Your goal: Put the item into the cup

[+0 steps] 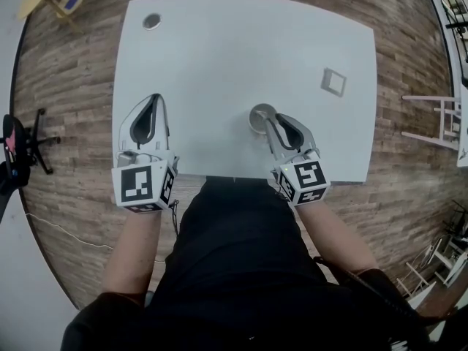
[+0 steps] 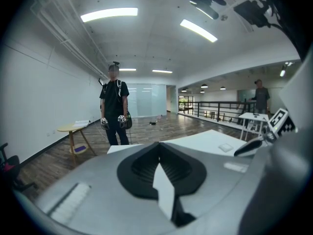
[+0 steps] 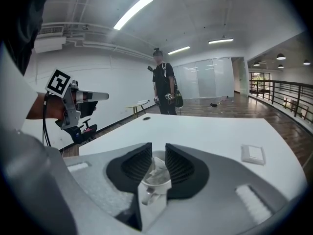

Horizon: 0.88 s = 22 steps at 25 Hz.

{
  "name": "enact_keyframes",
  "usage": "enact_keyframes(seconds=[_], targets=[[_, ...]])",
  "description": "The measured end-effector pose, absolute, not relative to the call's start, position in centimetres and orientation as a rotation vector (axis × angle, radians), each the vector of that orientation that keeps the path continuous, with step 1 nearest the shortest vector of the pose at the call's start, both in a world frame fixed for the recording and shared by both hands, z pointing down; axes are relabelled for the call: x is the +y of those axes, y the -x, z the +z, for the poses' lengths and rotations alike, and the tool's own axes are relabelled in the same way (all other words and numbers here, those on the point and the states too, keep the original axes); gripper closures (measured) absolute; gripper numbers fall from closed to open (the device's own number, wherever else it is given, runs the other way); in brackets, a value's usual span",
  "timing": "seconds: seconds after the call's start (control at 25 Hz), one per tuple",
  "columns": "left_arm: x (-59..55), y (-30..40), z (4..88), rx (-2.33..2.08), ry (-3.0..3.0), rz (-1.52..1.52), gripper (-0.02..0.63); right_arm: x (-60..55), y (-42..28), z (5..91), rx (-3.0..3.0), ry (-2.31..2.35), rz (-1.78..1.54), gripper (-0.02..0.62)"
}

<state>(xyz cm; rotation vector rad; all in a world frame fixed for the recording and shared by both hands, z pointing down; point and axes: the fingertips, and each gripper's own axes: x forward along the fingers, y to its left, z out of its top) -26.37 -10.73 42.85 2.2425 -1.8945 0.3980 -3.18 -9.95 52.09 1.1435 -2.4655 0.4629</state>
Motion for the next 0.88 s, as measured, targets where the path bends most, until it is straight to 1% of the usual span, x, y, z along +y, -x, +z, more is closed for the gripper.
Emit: enact_keyframes(seconds=[0.52,0.88], targets=[[-11.1,25.6,41.8,-1.892,-2.299,0.384,0.598,-10.7,1.9,50.4,-2.469,-1.206,0.401,0.503],[-11.9,24.1,40.5,-1.886,-2.352,0.337,0.598,-11.5,0.4,47.7,-2.481,-1.288,0.35,0.503]])
